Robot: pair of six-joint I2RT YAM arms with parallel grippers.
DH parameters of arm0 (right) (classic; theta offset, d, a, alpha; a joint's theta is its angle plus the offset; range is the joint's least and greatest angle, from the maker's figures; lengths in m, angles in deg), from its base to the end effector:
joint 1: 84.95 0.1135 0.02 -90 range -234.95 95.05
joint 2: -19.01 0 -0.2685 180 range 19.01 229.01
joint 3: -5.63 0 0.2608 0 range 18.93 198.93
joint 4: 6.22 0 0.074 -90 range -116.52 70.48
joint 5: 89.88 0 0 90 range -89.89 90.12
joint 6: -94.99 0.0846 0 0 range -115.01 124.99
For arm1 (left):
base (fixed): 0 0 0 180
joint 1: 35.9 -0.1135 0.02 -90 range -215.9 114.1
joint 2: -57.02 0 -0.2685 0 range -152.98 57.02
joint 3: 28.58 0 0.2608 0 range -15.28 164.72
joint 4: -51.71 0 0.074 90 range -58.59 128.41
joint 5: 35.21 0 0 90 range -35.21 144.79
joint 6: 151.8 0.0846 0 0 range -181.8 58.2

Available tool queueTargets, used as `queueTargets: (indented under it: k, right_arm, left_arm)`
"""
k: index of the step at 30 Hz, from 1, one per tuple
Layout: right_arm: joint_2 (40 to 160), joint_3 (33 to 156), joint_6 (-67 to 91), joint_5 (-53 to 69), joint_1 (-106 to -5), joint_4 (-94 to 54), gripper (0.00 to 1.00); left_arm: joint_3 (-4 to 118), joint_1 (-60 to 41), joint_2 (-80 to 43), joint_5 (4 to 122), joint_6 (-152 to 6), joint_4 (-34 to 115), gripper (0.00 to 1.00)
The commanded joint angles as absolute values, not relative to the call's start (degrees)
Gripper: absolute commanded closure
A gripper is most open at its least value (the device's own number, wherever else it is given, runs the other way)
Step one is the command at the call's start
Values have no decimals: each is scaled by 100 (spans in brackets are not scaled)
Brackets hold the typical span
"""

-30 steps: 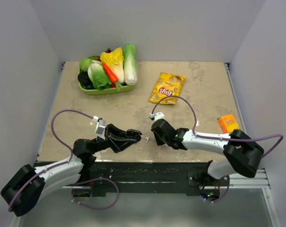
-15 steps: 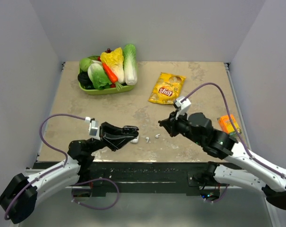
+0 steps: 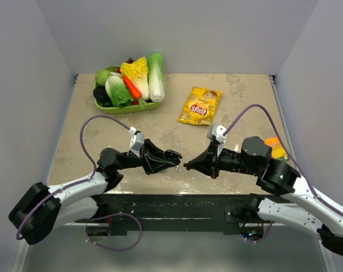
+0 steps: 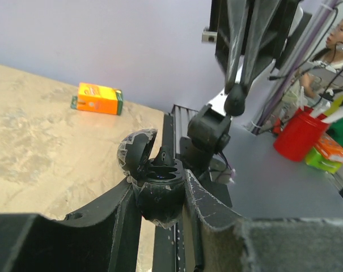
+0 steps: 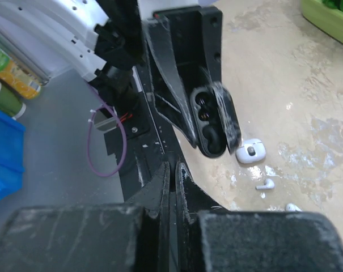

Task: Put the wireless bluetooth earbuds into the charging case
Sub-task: Insert the left earbud into the left side groove of the charging case.

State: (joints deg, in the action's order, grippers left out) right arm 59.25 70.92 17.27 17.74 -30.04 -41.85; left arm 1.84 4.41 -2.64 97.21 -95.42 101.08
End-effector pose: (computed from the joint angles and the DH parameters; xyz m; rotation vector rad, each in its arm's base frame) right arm 0.0959 0.1811 0.3690 -0.9043 1.6552 1.1011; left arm 0.1461 -0.1988 0.2648 0.7962 1.2547 -1.5210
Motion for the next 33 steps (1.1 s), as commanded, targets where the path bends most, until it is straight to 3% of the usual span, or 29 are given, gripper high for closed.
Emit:
queueTargets:
  k: [1, 33]
  right_arm:
    - [6083, 7447, 1528, 2182, -3002, -4071, 100]
    - [6972, 7386, 1413, 1735, -2747, -3798, 100]
  left_arm:
    - [352, 488, -590, 10339, -9748, 10819, 100]
    - [686, 1129, -933, 10269, -9168, 10134, 100]
